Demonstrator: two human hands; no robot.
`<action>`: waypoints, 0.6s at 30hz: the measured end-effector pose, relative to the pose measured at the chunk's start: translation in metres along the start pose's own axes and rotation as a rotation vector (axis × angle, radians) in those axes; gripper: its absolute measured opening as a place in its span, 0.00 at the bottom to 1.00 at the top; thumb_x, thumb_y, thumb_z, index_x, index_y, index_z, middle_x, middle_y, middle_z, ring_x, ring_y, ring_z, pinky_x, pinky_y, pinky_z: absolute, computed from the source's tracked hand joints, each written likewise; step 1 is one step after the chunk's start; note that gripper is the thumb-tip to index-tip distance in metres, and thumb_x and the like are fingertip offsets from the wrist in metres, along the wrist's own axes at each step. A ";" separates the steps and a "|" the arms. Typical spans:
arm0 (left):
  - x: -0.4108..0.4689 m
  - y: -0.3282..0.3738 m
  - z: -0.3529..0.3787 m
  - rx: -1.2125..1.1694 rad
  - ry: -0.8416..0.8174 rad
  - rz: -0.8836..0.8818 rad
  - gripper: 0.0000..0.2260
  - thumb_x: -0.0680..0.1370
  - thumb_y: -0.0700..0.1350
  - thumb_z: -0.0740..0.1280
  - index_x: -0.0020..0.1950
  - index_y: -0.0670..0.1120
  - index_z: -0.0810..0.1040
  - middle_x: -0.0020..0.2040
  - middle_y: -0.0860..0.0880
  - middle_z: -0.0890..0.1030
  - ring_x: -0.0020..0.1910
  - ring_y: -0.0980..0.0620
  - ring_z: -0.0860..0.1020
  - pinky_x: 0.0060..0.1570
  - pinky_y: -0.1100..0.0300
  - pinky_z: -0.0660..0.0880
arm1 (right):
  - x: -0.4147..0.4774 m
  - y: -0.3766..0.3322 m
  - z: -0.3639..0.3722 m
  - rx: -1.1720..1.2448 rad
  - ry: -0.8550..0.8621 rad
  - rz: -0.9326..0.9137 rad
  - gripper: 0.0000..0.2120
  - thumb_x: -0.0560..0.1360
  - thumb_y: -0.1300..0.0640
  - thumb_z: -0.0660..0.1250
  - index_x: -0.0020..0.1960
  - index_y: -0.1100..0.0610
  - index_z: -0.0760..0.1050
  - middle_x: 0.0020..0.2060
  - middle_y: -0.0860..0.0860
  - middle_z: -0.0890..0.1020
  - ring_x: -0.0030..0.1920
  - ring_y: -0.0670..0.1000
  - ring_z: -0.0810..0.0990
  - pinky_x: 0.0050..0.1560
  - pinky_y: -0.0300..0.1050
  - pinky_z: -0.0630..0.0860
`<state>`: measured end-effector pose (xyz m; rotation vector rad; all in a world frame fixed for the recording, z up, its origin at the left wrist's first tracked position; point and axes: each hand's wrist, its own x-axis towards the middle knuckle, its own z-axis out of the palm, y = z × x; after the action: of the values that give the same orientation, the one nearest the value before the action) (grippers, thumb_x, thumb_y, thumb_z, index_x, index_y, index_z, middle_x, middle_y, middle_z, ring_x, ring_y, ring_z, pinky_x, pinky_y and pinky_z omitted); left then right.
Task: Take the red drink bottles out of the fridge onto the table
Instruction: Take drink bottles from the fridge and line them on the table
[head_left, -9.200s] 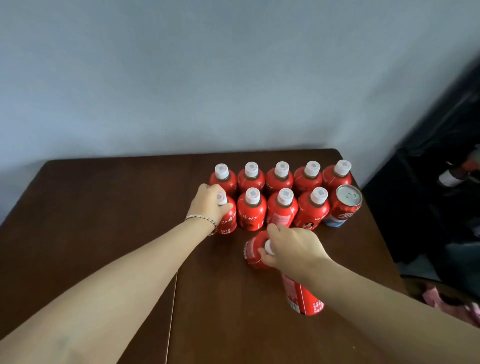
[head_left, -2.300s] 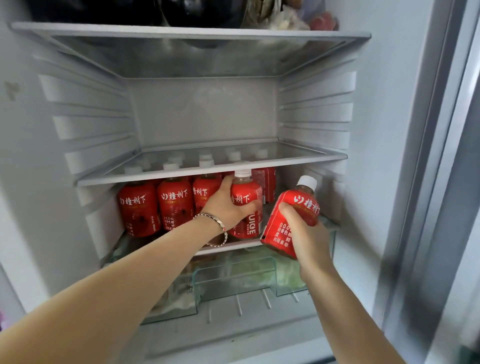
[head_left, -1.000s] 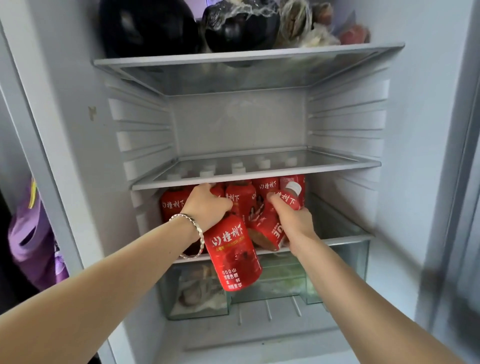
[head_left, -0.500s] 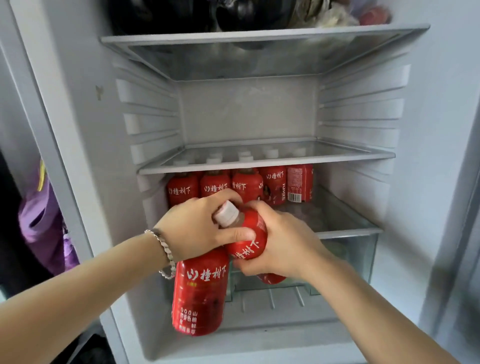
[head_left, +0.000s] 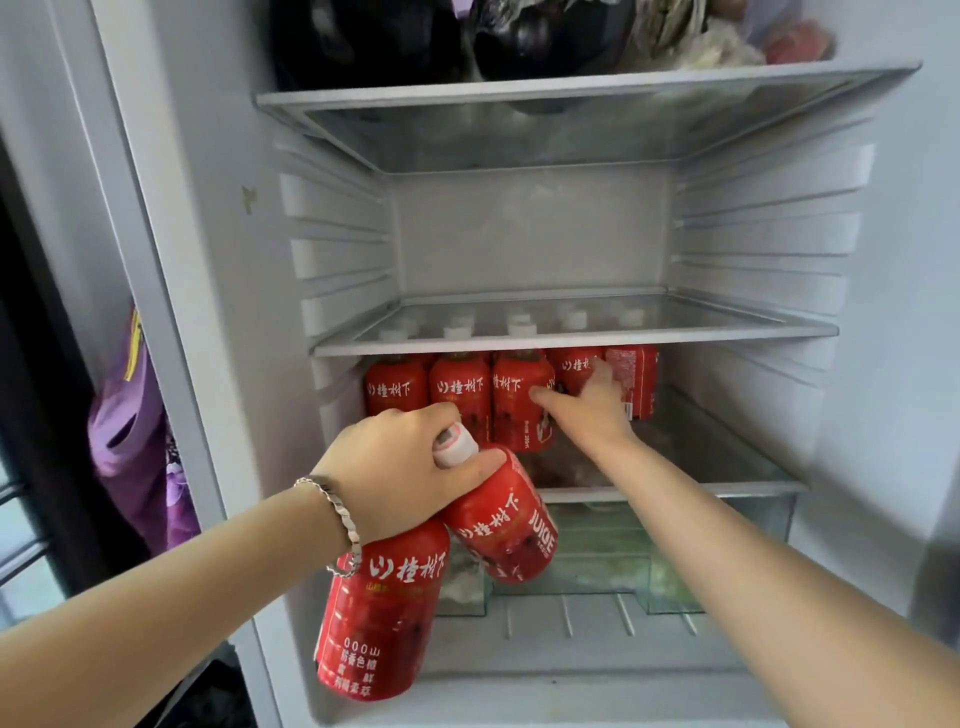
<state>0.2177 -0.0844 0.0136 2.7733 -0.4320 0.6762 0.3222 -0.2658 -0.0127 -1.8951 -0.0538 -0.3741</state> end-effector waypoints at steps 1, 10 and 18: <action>0.001 0.000 -0.001 0.019 -0.002 0.003 0.21 0.71 0.68 0.59 0.42 0.50 0.72 0.39 0.54 0.80 0.40 0.53 0.79 0.43 0.57 0.77 | 0.010 0.001 0.008 0.012 -0.026 -0.008 0.44 0.64 0.44 0.74 0.73 0.57 0.59 0.67 0.57 0.70 0.65 0.58 0.72 0.65 0.56 0.71; -0.002 -0.006 -0.002 0.111 -0.012 0.019 0.23 0.69 0.71 0.55 0.43 0.52 0.71 0.38 0.55 0.80 0.39 0.55 0.79 0.42 0.59 0.77 | 0.025 -0.005 0.024 0.017 0.108 -0.009 0.31 0.68 0.51 0.75 0.66 0.57 0.68 0.59 0.53 0.78 0.60 0.54 0.77 0.52 0.39 0.68; 0.002 -0.007 0.004 0.097 -0.006 0.043 0.22 0.69 0.70 0.56 0.43 0.53 0.71 0.40 0.56 0.81 0.39 0.56 0.79 0.42 0.60 0.77 | 0.007 0.021 -0.007 0.664 0.466 0.361 0.39 0.60 0.46 0.76 0.66 0.58 0.67 0.57 0.56 0.78 0.55 0.59 0.79 0.54 0.62 0.78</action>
<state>0.2237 -0.0795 0.0103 2.8652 -0.4737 0.7175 0.3322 -0.2805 -0.0278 -1.1005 0.4221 -0.4687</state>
